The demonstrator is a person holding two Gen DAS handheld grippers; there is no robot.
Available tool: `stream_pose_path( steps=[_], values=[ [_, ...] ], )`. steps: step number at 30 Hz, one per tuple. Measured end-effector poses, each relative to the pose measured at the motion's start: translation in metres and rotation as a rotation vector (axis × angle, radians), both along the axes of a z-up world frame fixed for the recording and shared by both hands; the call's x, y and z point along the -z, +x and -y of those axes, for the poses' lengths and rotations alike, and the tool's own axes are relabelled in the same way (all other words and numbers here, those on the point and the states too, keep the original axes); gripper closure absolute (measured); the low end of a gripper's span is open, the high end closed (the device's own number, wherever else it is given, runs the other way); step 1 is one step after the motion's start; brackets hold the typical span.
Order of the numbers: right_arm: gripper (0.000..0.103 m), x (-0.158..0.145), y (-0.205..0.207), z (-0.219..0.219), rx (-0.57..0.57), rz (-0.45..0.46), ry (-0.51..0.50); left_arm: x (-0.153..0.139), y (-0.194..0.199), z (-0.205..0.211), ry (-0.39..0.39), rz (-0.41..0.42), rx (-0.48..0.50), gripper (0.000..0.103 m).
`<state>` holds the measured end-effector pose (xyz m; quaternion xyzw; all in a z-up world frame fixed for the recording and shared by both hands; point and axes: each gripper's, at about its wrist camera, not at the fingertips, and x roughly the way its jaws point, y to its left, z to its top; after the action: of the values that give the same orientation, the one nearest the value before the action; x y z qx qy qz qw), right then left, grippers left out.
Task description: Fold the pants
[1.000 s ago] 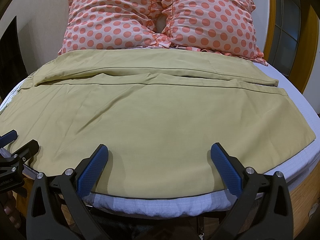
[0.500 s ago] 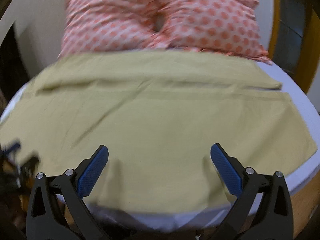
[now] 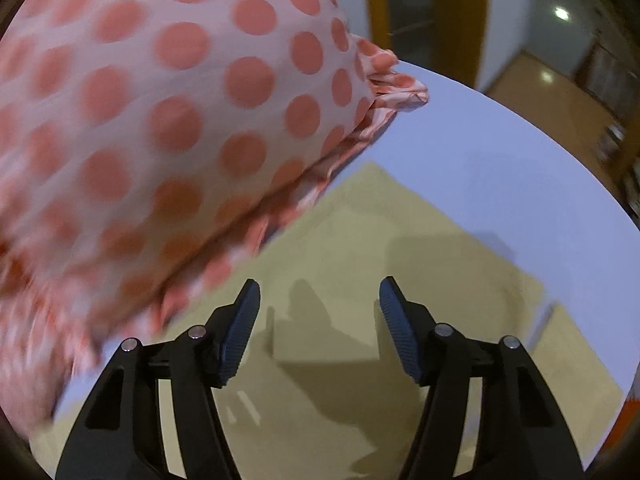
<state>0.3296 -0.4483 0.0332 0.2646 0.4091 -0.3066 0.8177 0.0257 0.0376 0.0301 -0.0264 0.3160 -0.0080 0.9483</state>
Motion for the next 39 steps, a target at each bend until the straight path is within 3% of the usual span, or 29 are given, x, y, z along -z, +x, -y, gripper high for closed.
stream_pose_path(
  steps=[4, 7, 9, 12, 13, 16, 18, 21, 25, 27, 30, 35, 36, 38, 39],
  values=[
    [0.038, 0.015, 0.036, 0.013, 0.086, -0.047, 0.0, 0.001, 0.005, -0.001, 0.014, 0.001, 0.008, 0.002],
    [0.043, 0.023, 0.046, 0.01, 0.081, -0.105, -0.111, 0.005, 0.008, -0.002, 0.01, -0.012, 0.006, 0.002],
    [0.051, 0.026, 0.041, 0.009, 0.036, -0.065, -0.142, 0.009, 0.01, -0.004, 0.0, -0.022, 0.004, 0.002],
    [0.083, 0.028, 0.024, 0.018, 0.019, -0.009, -0.164, 0.011, 0.009, -0.006, -0.012, -0.025, -0.003, 0.002],
    [0.088, 0.03, 0.018, 0.023, 0.012, 0.015, -0.164, 0.011, 0.008, -0.006, -0.015, -0.022, -0.008, 0.002],
    [0.098, 0.032, 0.003, 0.038, -0.008, 0.096, -0.083, 0.008, 0.005, -0.009, -0.033, -0.009, -0.013, 0.002],
    [0.099, 0.03, -0.019, 0.054, -0.008, 0.218, 0.039, 0.003, 0.002, -0.014, -0.051, 0.0, -0.018, 0.002],
    [0.099, 0.011, -0.059, 0.053, -0.053, 0.388, 0.126, -0.005, -0.005, -0.023, -0.078, 0.034, -0.03, 0.002],
    [0.1, -0.017, -0.161, 0.042, -0.16, 0.589, 0.202, -0.017, -0.011, -0.043, -0.14, 0.083, -0.056, 0.002],
    [0.1, -0.016, -0.219, 0.036, -0.186, 0.644, 0.235, -0.024, -0.01, -0.054, -0.172, 0.1, -0.069, 0.002],
    [0.099, 0.005, -0.287, 0.025, -0.19, 0.632, 0.299, -0.037, -0.006, -0.07, -0.212, 0.133, -0.082, 0.002],
    [0.098, 0.037, -0.307, 0.027, -0.194, 0.529, 0.439, -0.055, 0.014, -0.087, -0.243, 0.138, -0.087, 0.002],
    [0.094, 0.04, -0.304, 0.027, -0.194, 0.518, 0.46, -0.057, 0.018, -0.09, -0.248, 0.131, -0.09, 0.002],
    [0.074, 0.044, -0.302, 0.025, -0.187, 0.504, 0.481, -0.057, 0.026, -0.097, -0.269, 0.115, -0.093, 0.002],
    [0.058, 0.045, -0.302, 0.025, -0.183, 0.498, 0.49, -0.058, 0.032, -0.101, -0.294, 0.103, -0.095, 0.002]
  ],
)
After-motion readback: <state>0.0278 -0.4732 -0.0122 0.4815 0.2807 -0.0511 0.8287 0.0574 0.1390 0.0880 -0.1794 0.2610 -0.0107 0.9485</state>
